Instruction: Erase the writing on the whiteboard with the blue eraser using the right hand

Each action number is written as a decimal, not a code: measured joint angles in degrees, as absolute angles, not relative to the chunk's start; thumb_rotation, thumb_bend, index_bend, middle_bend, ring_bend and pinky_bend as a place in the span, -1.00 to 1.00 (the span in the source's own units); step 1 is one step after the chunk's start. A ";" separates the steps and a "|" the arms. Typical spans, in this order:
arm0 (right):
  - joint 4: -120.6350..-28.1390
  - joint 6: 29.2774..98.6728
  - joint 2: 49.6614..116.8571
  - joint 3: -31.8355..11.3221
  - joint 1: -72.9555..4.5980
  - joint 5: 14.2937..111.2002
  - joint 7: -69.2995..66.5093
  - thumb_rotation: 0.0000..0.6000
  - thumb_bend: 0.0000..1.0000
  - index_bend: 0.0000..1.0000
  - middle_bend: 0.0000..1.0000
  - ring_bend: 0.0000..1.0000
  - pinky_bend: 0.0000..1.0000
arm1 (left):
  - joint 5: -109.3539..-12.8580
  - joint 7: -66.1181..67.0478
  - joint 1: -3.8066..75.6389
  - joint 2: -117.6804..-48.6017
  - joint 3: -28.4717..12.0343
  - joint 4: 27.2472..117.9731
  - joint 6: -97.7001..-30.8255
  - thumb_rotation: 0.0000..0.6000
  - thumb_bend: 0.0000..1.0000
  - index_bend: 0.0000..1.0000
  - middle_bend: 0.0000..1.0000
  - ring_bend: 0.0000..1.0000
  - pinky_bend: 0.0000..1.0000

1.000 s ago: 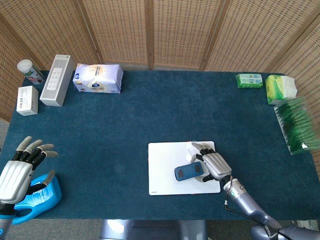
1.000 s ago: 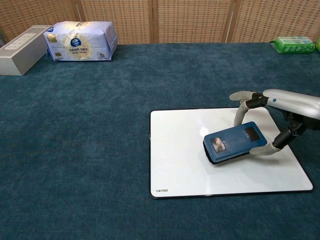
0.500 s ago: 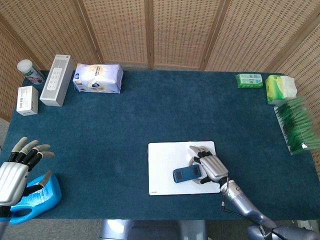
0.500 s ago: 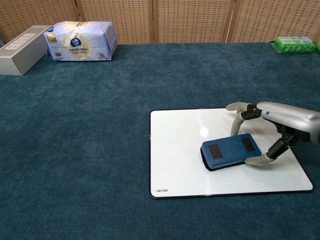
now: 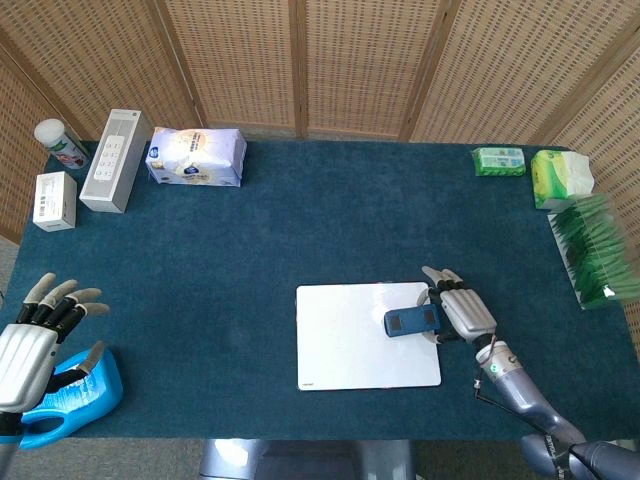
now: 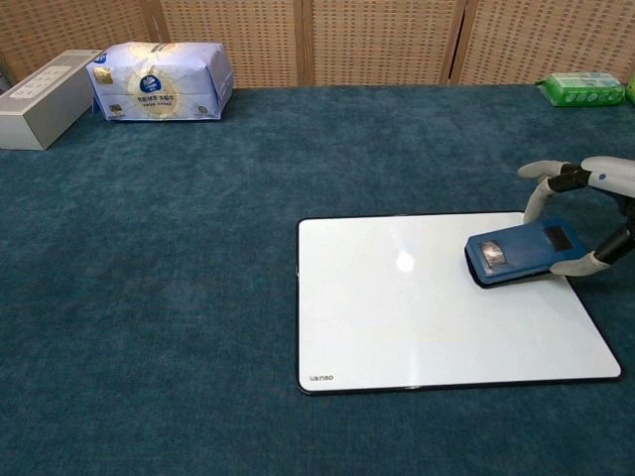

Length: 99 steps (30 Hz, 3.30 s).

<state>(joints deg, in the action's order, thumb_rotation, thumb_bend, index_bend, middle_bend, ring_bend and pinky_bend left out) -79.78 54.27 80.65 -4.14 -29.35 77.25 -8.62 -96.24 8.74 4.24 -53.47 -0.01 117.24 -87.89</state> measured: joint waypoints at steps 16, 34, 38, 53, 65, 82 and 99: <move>-88.71 54.36 79.57 -1.25 -28.68 79.29 -4.55 1.00 -0.60 0.34 -0.91 -1.00 -1.00 | -96.21 7.95 3.91 -53.44 0.07 116.75 -88.22 1.00 -0.15 -0.32 -0.44 -0.67 -1.00; -80.63 51.93 79.74 -4.63 -30.45 76.39 -7.56 1.00 -0.60 0.35 -0.91 -1.00 -1.00 | -96.65 7.49 3.61 -53.31 0.02 116.45 -88.75 1.00 -0.15 -0.32 -0.44 -0.67 -1.00; -80.90 52.20 78.57 -6.38 -31.22 75.76 -7.44 1.00 -0.60 0.36 -0.91 -1.00 -1.00 | -96.98 7.44 3.64 -53.38 0.04 116.53 -88.75 1.00 -0.15 -0.32 -0.44 -0.67 -1.00; -84.27 50.96 78.86 -8.71 -33.77 72.31 -4.21 1.00 -0.59 0.35 -0.91 -1.00 -1.00 | -97.28 6.56 2.81 -53.06 0.20 116.02 -90.02 1.00 -0.14 -0.32 -0.44 -0.67 -1.00; -83.83 49.53 80.94 -8.66 -34.98 70.58 -2.54 1.00 -0.59 0.35 -0.91 -1.00 -1.00 | -96.65 5.46 2.78 -52.95 0.15 115.14 -89.80 1.00 -0.14 -0.32 -0.43 -0.67 -1.00; -81.71 50.09 82.00 -8.36 -34.60 69.38 -2.66 1.00 -0.58 0.34 -0.91 -1.00 -1.00 | -96.55 5.96 3.05 -53.33 0.13 115.38 -89.09 1.00 -0.15 -0.32 -0.43 -0.67 -1.00; -78.08 51.70 78.69 -9.77 -31.83 64.79 -3.64 1.00 -0.57 0.32 -0.91 -1.00 -1.00 | -97.01 5.56 2.48 -53.66 0.43 114.92 -89.86 1.00 -0.15 -0.32 -0.43 -0.67 -1.00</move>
